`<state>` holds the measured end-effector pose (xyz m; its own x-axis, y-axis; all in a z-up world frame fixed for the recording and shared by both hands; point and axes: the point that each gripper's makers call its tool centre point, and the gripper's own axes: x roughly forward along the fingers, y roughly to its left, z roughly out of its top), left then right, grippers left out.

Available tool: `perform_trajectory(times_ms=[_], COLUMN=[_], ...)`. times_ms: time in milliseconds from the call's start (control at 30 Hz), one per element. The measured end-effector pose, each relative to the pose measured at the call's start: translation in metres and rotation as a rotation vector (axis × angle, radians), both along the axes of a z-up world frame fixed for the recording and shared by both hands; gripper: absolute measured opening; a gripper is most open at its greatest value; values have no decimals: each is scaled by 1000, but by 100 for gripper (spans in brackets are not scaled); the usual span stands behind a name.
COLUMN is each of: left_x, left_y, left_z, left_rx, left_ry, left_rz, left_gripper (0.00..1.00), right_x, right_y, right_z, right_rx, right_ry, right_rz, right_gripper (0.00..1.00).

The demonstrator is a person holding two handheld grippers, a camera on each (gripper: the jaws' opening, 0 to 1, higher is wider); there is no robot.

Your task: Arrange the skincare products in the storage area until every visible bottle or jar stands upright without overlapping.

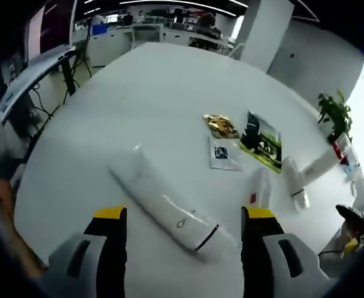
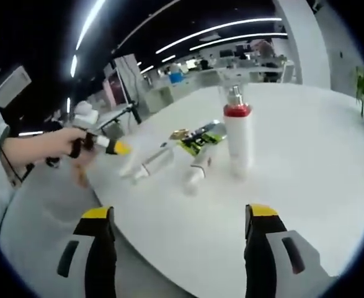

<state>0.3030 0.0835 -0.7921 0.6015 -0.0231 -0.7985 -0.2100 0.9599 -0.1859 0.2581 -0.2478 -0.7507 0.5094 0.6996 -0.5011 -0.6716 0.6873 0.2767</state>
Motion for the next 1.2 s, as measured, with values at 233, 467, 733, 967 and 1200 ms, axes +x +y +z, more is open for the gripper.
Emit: perform_trajectory(times_ms=[233, 467, 733, 967, 1200], left_x=[12, 7, 16, 20, 32], left_y=[14, 15, 20, 18, 16], left_z=[-7, -20, -28, -30, -34], left_rx=[15, 48, 63, 85, 122], left_ry=[80, 198, 228, 222, 245], left_rz=[32, 29, 26, -56, -170], left_gripper=[62, 58, 54, 45, 37], right_x=[4, 5, 7, 7, 4], right_y=[0, 4, 1, 0, 0], right_z=[-7, -12, -13, -15, -16], right_rx=[1, 5, 4, 2, -1], right_ry=[17, 33, 38, 42, 43], right_rz=[-11, -10, -24, -28, -28], right_gripper=[85, 85, 85, 84, 84])
